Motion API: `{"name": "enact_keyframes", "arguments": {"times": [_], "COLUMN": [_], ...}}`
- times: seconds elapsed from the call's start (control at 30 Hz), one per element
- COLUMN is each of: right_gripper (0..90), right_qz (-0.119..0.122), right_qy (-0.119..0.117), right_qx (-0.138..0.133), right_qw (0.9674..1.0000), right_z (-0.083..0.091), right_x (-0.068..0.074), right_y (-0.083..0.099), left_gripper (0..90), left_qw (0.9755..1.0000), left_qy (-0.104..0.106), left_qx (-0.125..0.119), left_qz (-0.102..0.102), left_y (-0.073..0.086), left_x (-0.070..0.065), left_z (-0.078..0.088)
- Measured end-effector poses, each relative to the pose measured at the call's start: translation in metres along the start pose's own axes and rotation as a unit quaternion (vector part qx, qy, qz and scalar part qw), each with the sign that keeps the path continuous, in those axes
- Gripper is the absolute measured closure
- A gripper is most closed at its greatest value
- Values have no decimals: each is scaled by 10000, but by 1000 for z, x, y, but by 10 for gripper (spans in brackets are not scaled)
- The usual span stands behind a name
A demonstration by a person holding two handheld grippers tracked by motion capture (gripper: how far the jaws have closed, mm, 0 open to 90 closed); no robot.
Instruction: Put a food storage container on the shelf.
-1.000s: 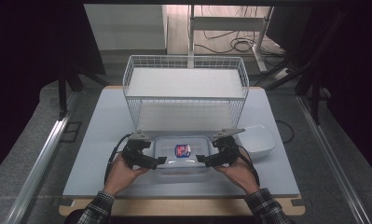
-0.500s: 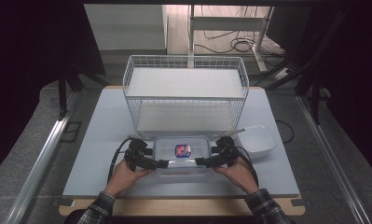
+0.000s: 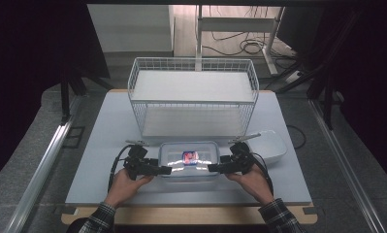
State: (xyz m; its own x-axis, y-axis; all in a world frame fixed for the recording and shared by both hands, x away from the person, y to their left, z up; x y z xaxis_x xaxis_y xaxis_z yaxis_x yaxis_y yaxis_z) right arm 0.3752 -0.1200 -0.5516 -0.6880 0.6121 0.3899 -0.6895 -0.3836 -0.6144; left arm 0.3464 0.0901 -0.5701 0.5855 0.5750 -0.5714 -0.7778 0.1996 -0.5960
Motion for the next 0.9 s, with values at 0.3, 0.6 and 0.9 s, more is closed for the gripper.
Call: {"name": "enact_keyframes", "arguments": {"times": [0.3, 0.6, 0.9], "right_gripper": [469, 424, 462], "right_qz": [-198, -307, -494], "right_qy": [5, -225, -433], "right_qx": [-360, -332, -380], "right_qw": [9992, 9987, 9971], "right_z": [15, 14, 16], "right_x": [-2, 0, 2], "right_y": [-6, -1, 2], "left_gripper": [421, 434, 462], "left_qw": [9996, 9991, 9986], "left_qy": [18, -72, -86], "left_qx": [-262, -317, -441], "left_qz": [-106, -266, -289], "left_y": [0, 2, 2], "left_x": [-5, -8, -11], "left_z": [12, 13, 14]}}
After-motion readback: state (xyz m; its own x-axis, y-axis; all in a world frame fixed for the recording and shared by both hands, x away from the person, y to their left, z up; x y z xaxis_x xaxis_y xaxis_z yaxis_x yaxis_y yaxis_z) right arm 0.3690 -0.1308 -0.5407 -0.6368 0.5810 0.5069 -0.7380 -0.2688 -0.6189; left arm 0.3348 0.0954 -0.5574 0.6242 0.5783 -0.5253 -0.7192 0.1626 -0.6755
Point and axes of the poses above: each handheld gripper's, and its own axes: z roughly backward along the jaws, y roughly out of its underside, x roughly to its left, the point moved 10 cm from there along -z, roughly forward along the jaws
